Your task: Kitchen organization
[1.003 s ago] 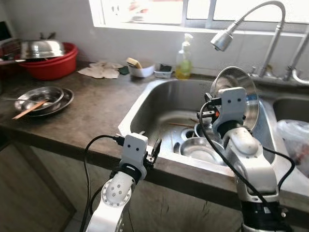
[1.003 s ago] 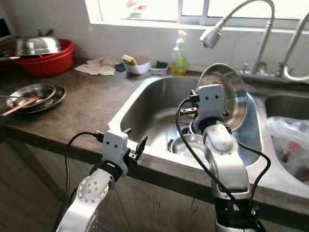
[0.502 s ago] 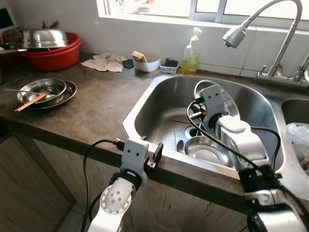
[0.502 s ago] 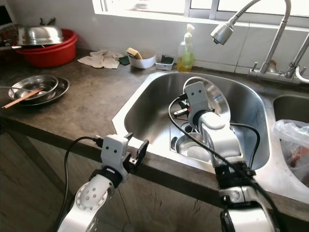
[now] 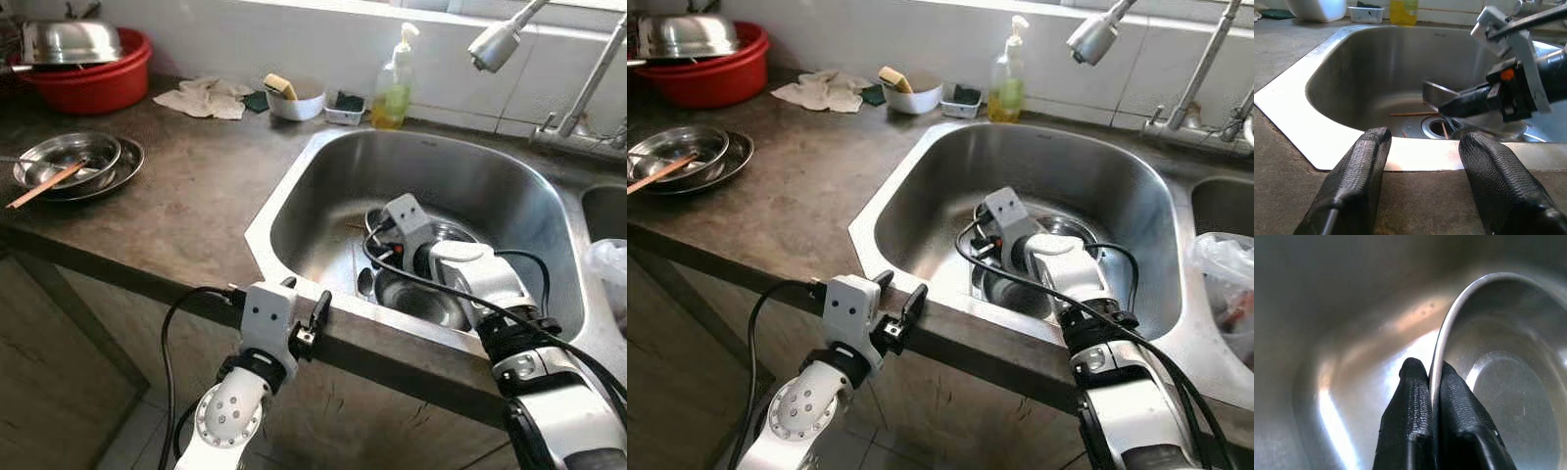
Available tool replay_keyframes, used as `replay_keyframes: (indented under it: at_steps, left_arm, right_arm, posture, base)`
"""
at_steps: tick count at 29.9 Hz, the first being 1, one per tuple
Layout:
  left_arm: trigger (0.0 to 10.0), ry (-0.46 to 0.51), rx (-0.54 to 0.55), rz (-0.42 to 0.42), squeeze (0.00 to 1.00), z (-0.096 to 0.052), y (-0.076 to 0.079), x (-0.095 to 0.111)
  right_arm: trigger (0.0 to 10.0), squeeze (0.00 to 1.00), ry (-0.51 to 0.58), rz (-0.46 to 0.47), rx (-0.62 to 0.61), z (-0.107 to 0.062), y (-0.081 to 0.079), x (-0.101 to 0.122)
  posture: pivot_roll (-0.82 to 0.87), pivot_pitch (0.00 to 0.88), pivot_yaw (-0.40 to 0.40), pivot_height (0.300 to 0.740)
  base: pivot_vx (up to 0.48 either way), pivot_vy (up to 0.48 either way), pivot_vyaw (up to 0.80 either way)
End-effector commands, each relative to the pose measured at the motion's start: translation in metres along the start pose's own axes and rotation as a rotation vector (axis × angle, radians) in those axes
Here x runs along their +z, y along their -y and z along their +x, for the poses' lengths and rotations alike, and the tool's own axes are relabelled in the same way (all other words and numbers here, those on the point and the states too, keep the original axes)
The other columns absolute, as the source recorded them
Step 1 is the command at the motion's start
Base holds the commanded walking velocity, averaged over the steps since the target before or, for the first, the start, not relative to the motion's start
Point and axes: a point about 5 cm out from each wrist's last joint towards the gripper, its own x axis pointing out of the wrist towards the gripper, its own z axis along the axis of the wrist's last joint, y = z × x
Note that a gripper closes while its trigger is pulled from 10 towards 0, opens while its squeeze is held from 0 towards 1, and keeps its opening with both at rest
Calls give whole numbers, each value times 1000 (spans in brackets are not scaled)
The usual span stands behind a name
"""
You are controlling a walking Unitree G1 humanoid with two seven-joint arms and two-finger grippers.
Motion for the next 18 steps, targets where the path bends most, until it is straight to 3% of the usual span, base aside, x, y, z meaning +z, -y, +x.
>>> replay_keyframes:
  at_steps: [1, 9, 12, 13, 18]
  left_arm:
    - [10000, -47, 24, 8, 0, -4, -3, -7]
    - [10000, -50, 27, 12, 0, -2, -4, -6]
    - [10000, -44, 34, 13, 0, 1, -5, -5]
    - [10000, -42, 35, 14, 0, 2, -6, -5]
    - [10000, -34, 41, 21, 0, 6, -8, -4]
  right_arm:
    - [10000, 1000, 19, -36, -1, -3, 5, 9]
    - [10000, 1000, 59, -42, -31, -5, 11, 14]
    - [10000, 1000, 137, -47, -129, -11, 16, 20]
    - [10000, 0, 183, -58, -169, -15, 16, 25]
    - [10000, 0, 344, -66, -282, -30, 14, 37]
  posture:
    - [29, 175, -40, 740]
    - [33, 162, -41, 740]
    - [35, 150, -47, 740]
    - [34, 142, -45, 740]
    - [34, 119, -47, 740]
  base:
    - [0, 0, 0]
    - [0, 0, 0]
    - [0, 0, 0]
    - [0, 0, 0]
    - [0, 0, 0]
